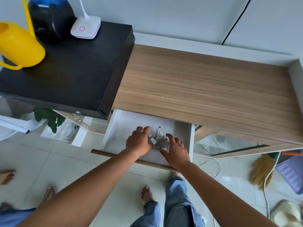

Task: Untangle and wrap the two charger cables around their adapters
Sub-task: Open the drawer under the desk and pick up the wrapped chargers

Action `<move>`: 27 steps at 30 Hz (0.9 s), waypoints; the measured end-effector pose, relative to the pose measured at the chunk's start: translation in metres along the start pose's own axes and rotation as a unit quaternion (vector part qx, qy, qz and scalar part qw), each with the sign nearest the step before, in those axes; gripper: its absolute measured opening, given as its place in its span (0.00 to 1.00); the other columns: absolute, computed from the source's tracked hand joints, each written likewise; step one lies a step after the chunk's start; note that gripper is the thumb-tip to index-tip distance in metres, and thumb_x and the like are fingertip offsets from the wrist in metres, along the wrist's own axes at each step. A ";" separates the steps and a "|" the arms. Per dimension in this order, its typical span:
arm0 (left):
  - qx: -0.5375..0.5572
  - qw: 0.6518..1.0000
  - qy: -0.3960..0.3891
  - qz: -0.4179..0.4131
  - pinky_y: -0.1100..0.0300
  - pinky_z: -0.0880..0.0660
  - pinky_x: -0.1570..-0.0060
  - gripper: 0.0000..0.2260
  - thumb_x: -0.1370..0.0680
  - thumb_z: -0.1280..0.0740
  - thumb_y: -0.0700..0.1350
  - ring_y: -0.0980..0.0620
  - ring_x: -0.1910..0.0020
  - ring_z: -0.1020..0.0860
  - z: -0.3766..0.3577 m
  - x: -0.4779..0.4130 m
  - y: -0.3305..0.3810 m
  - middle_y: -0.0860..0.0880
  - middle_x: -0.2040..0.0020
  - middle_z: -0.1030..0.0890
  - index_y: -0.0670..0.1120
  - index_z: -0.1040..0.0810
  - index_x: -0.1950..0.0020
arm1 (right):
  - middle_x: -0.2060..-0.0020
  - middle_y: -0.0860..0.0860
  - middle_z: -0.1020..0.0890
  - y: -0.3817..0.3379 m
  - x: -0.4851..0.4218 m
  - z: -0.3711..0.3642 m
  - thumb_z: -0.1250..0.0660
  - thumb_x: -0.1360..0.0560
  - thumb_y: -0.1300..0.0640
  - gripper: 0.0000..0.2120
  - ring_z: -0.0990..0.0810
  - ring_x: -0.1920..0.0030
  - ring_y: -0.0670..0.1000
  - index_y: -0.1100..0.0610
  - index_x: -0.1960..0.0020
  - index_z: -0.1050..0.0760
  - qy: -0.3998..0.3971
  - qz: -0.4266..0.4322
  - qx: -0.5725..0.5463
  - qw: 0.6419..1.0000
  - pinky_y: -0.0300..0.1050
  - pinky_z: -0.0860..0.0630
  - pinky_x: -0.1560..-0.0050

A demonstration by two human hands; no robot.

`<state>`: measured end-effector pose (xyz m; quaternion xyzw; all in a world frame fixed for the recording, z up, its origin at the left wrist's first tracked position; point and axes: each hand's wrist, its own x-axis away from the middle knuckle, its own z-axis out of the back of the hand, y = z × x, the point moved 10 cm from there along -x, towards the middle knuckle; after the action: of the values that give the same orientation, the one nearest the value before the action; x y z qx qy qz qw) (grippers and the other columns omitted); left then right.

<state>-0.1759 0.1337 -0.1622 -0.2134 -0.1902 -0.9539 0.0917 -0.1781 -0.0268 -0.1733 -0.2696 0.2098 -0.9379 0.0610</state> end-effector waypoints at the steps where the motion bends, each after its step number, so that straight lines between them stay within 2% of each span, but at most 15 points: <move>1: 0.015 1.000 0.006 -0.023 0.52 0.26 0.43 0.33 0.28 0.29 0.58 0.46 0.35 0.28 0.010 0.008 0.003 0.48 0.31 0.31 0.55 0.37 0.27 | 0.33 0.54 0.29 -0.001 0.008 0.007 0.35 0.24 0.41 0.31 0.31 0.32 0.58 0.46 0.26 0.44 0.006 0.013 -0.006 1.000 0.54 0.33 0.31; 4: 0.045 0.993 -0.053 -0.098 0.54 0.27 0.41 0.34 0.32 0.26 0.61 0.50 0.35 0.27 0.023 0.040 0.009 0.51 0.31 0.29 0.57 0.33 0.29 | 0.34 0.49 0.25 -0.003 0.035 0.019 0.37 0.26 0.35 0.30 0.28 0.33 0.53 0.44 0.28 0.37 -0.008 0.059 0.007 0.998 0.50 0.35 0.32; 6: -0.016 0.986 -0.093 -0.141 0.56 0.28 0.41 0.34 0.33 0.25 0.60 0.50 0.35 0.27 0.020 0.060 0.009 0.52 0.31 0.28 0.57 0.30 0.30 | 0.34 0.47 0.26 -0.004 0.052 0.020 0.34 0.29 0.33 0.31 0.29 0.33 0.51 0.44 0.30 0.34 -0.032 0.090 0.047 0.994 0.49 0.37 0.32; 8: -0.082 0.978 -0.100 -0.163 0.57 0.28 0.44 0.29 0.31 0.25 0.56 0.50 0.38 0.26 0.016 0.073 0.006 0.52 0.33 0.27 0.56 0.27 0.32 | 0.35 0.46 0.25 -0.006 0.064 0.016 0.32 0.30 0.35 0.29 0.29 0.34 0.50 0.44 0.32 0.30 -0.047 0.116 0.098 0.987 0.48 0.37 0.34; 11: -0.125 0.974 -0.080 -0.169 0.57 0.28 0.47 0.19 0.26 0.28 0.50 0.50 0.40 0.24 0.015 0.078 0.003 0.52 0.37 0.25 0.54 0.24 0.35 | 0.43 0.46 0.19 -0.008 0.071 0.015 0.32 0.27 0.43 0.17 0.22 0.43 0.51 0.48 0.41 0.23 -0.023 0.137 0.147 0.979 0.44 0.31 0.39; 14: -0.142 0.971 -0.054 -0.183 0.57 0.27 0.48 0.15 0.24 0.30 0.49 0.50 0.40 0.25 0.014 0.074 0.004 0.51 0.41 0.24 0.52 0.21 0.37 | 0.49 0.48 0.17 -0.009 0.072 0.015 0.34 0.25 0.47 0.12 0.20 0.49 0.53 0.51 0.46 0.21 0.012 0.150 0.163 0.975 0.43 0.26 0.45; 16: -0.143 0.971 -0.017 -0.192 0.55 0.25 0.49 0.14 0.25 0.30 0.48 0.50 0.39 0.27 0.019 0.071 0.009 0.50 0.42 0.24 0.51 0.19 0.39 | 0.51 0.50 0.18 -0.009 0.068 0.019 0.35 0.24 0.48 0.11 0.20 0.50 0.54 0.51 0.47 0.21 0.035 0.152 0.176 0.972 0.44 0.25 0.47; 18: -0.161 0.963 0.043 -0.211 0.53 0.23 0.53 0.14 0.31 0.23 0.47 0.47 0.42 0.25 0.031 0.066 0.017 0.49 0.44 0.22 0.51 0.16 0.46 | 0.50 0.51 0.18 -0.012 0.061 0.030 0.32 0.26 0.49 0.12 0.20 0.48 0.56 0.52 0.46 0.20 0.082 0.162 0.193 0.964 0.48 0.24 0.47; 20: -0.191 0.953 0.082 -0.219 0.52 0.22 0.52 0.19 0.40 0.18 0.45 0.46 0.44 0.23 0.040 0.058 0.025 0.48 0.44 0.21 0.52 0.15 0.50 | 0.46 0.54 0.20 -0.013 0.052 0.046 0.25 0.33 0.50 0.20 0.21 0.46 0.58 0.53 0.43 0.21 0.129 0.149 0.201 0.959 0.53 0.23 0.48; 22: -0.191 0.950 0.117 -0.216 0.49 0.25 0.40 0.29 0.40 0.18 0.43 0.42 0.37 0.26 0.050 0.046 0.032 0.44 0.35 0.24 0.51 0.19 0.40 | 0.35 0.57 0.25 -0.015 0.040 0.063 0.24 0.35 0.47 0.31 0.26 0.35 0.60 0.52 0.35 0.27 0.154 0.133 0.209 0.956 0.56 0.26 0.41; 24: -0.186 0.951 0.131 -0.207 0.44 0.36 0.29 0.40 0.36 0.21 0.43 0.38 0.25 0.38 0.060 0.033 0.036 0.40 0.24 0.37 0.51 0.33 0.26 | 0.24 0.57 0.40 -0.015 0.027 0.078 0.28 0.32 0.43 0.40 0.42 0.23 0.58 0.52 0.25 0.39 0.157 0.130 0.211 0.956 0.55 0.37 0.29; 26: -0.211 0.947 0.133 -0.201 0.42 0.48 0.24 0.48 0.31 0.23 0.46 0.38 0.21 0.53 0.066 0.018 0.039 0.40 0.20 0.53 0.52 0.49 0.20 | 0.21 0.53 0.56 -0.011 0.010 0.087 0.32 0.29 0.40 0.46 0.58 0.22 0.54 0.49 0.21 0.55 0.131 0.121 0.213 0.961 0.53 0.52 0.24; 27: -0.227 0.946 0.126 -0.196 0.43 0.53 0.24 0.50 0.30 0.25 0.48 0.39 0.21 0.59 0.068 0.009 0.039 0.41 0.20 0.60 0.52 0.57 0.20 | 0.22 0.52 0.60 -0.008 0.001 0.092 0.33 0.28 0.38 0.48 0.62 0.22 0.52 0.48 0.21 0.60 0.118 0.112 0.210 0.964 0.52 0.56 0.23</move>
<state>-0.1481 0.1250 -0.0887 -0.0646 0.0061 -0.9900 -0.1250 -0.1299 -0.0525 -0.0990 -0.1135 0.0426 -0.9732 0.1953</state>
